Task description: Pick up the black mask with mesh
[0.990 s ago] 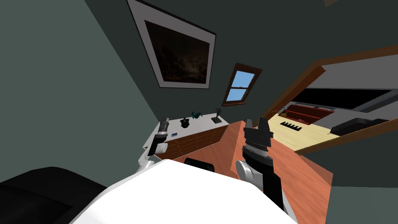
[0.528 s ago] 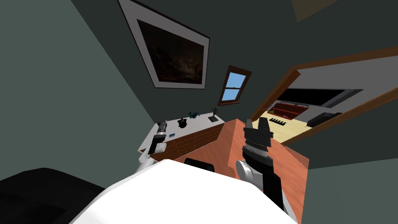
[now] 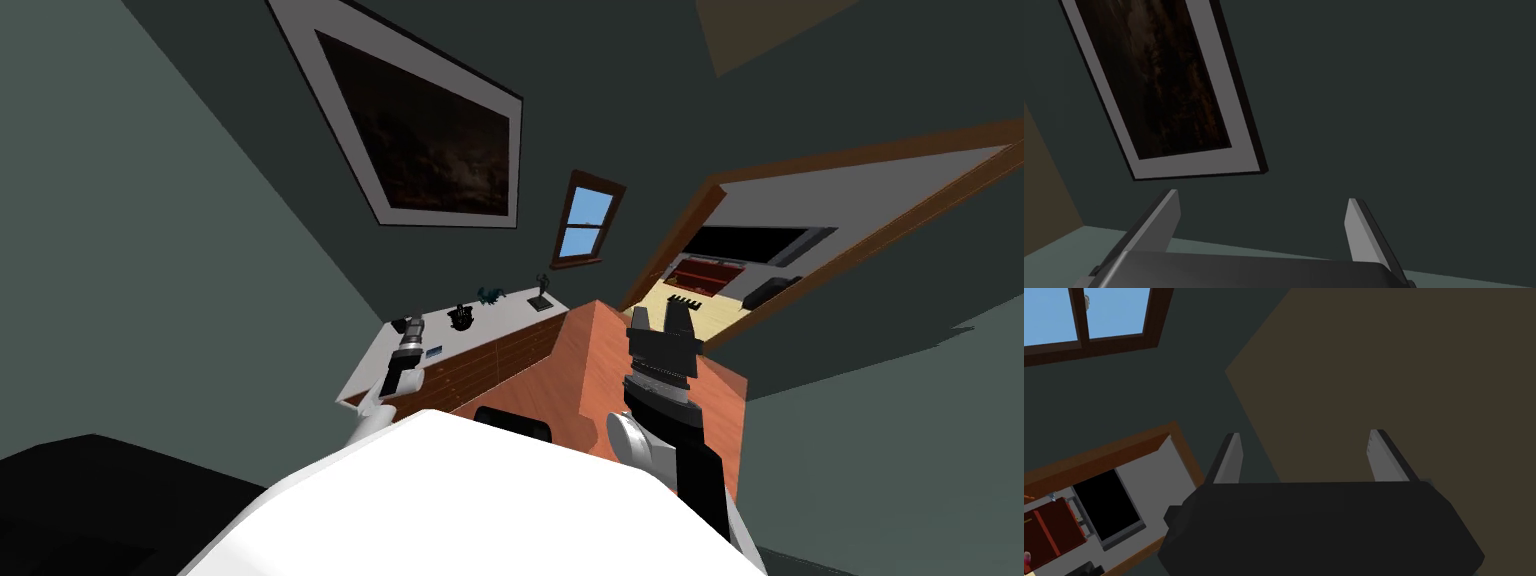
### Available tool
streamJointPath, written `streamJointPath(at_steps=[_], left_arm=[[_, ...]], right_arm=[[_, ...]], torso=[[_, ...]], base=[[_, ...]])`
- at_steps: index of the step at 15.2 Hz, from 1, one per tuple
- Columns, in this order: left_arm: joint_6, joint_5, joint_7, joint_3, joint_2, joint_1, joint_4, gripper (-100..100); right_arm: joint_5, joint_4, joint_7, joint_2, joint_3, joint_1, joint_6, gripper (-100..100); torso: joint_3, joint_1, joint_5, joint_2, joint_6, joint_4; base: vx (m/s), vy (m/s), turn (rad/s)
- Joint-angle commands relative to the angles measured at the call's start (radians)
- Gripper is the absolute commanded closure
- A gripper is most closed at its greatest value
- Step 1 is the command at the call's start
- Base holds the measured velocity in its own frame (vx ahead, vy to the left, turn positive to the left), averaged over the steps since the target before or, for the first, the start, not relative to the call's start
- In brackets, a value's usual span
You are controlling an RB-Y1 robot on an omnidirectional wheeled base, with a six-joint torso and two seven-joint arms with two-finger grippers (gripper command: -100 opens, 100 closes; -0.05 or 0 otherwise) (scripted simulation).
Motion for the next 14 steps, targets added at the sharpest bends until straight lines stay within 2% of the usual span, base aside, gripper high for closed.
streamJointPath(at_steps=[1,2,4,5,6,7,9,10,12,13,14], left_arm=[[0.000,0.001,-0.001,0.009,0.005,-0.006,0.030,-100],[-0.007,-0.001,-0.007,0.032,0.010,-0.026,0.062,-100],[-0.007,-0.001,-0.007,0.032,0.010,-0.026,0.091,-100],[-0.014,-0.003,-0.012,0.054,0.014,-0.046,0.126,-100],[-0.014,-0.003,-0.012,0.054,0.014,-0.046,0.153,-100],[-0.022,-0.006,-0.017,0.075,0.019,-0.065,0.181,-100],[-0.022,-0.006,-0.017,0.075,0.019,-0.065,0.213,-100],[-0.030,-0.009,-0.020,0.095,0.023,-0.084,0.244,-100],[-0.030,-0.009,-0.020,0.095,0.023,-0.084,0.273,-100],[-0.038,-0.012,-0.023,0.114,0.027,-0.103,0.305,-100],[-0.038,-0.012,-0.023,0.114,0.027,-0.103,0.327,-100]], right_arm=[[0.000,0.000,0.000,0.000,0.000,0.000,0.000,0],[0.000,0.000,0.000,0.000,0.000,0.000,0.000,0],[0.000,0.000,0.000,0.000,0.000,0.000,0.000,0],[0.000,0.000,0.000,0.000,0.000,0.000,0.000,0],[0.000,0.000,0.000,0.000,0.000,0.000,0.000,0],[0.000,0.000,0.000,0.000,0.000,0.000,0.000,0],[0.000,0.000,0.000,0.000,0.000,0.000,0.000,0],[0.000,0.000,0.000,0.000,0.000,0.000,0.000,0],[0.000,0.000,0.000,0.000,0.000,0.000,0.000,0],[0.000,0.000,0.000,0.000,0.000,0.000,0.000,0],[0.000,0.000,0.000,0.000,0.000,0.000,0.000,0]], torso=[[0.000,0.000,0.000,0.000,0.000,0.000],[0.000,0.001,0.000,0.000,0.000,0.000],[0.000,0.001,0.000,0.000,0.000,0.000],[0.000,0.001,0.000,0.000,0.000,0.000],[0.000,0.001,0.000,0.000,0.000,0.000],[0.000,0.001,0.000,0.000,0.000,0.000],[0.000,0.001,0.000,-0.001,0.000,0.000],[-0.001,0.001,0.000,-0.001,0.000,0.000],[-0.001,0.002,0.000,-0.002,0.000,0.000],[-0.001,0.002,0.000,-0.002,0.000,0.000],[-0.001,0.002,0.000,-0.003,0.000,0.000]], base=[[-0.029,0.016,-0.046],[-0.026,0.015,-0.159],[-0.025,0.009,-0.134],[-0.025,0.011,-0.151],[-0.019,0.017,-0.151],[-0.020,0.013,-0.220],[-0.012,0.013,-0.129],[0.001,0.014,-0.100],[0.000,0.026,-0.087],[0.011,0.011,-0.122],[0.019,0.017,-0.142]])
